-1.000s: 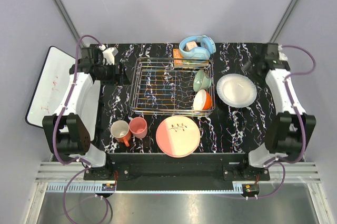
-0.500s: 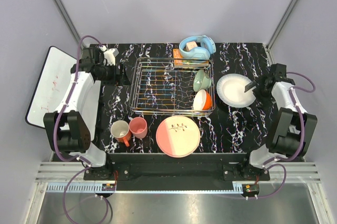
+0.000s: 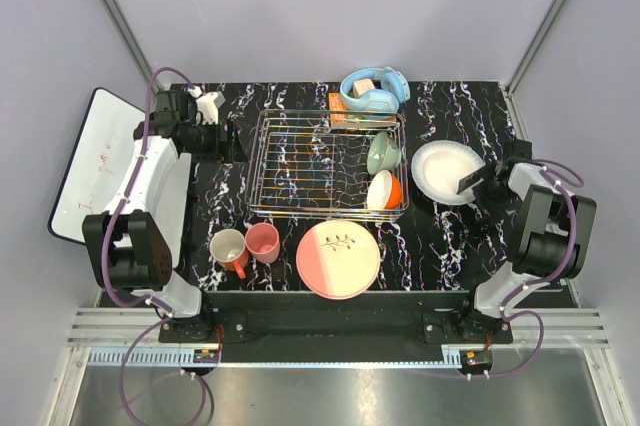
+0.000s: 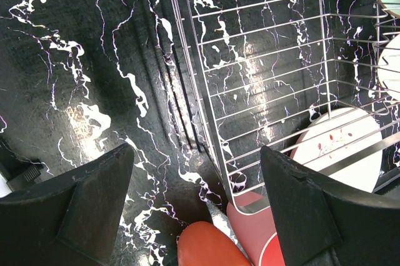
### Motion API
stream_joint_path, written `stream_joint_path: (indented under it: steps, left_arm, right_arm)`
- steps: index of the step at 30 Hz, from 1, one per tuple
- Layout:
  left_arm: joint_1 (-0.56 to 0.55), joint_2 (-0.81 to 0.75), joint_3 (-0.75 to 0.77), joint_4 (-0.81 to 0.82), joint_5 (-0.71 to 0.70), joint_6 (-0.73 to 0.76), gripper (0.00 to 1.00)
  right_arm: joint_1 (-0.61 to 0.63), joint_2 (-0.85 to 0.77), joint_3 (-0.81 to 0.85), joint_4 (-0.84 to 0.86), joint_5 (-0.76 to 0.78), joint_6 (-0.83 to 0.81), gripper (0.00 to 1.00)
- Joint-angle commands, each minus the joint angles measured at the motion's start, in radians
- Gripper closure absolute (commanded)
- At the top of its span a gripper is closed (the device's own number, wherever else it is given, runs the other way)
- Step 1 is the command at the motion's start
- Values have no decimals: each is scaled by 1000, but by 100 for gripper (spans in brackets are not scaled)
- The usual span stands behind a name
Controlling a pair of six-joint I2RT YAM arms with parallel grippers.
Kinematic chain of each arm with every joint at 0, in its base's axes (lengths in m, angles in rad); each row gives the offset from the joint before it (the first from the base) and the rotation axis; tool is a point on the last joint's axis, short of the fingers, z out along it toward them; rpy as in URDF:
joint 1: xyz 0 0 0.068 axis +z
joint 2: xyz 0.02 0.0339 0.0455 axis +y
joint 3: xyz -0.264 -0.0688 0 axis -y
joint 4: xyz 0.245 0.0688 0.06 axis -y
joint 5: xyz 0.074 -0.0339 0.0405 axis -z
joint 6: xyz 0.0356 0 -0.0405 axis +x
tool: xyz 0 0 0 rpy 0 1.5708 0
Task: Load the mixed dishes into the dish rack
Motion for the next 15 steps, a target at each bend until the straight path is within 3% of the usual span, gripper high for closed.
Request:
stream_joint_path:
  steps: [1,7,15]
  left_arm:
    - [5,-5,40,23,13,12,14]
    - [7,-14,41,23,6,13,14]
    - [9,-19,37,23,1,10,14]
  right_arm:
    - [-6,24,-34,110,-17,42,5]
    - [-10,17,-139,305,-83,113,9]
    - [-10,45,-176,364,-77,139,20]
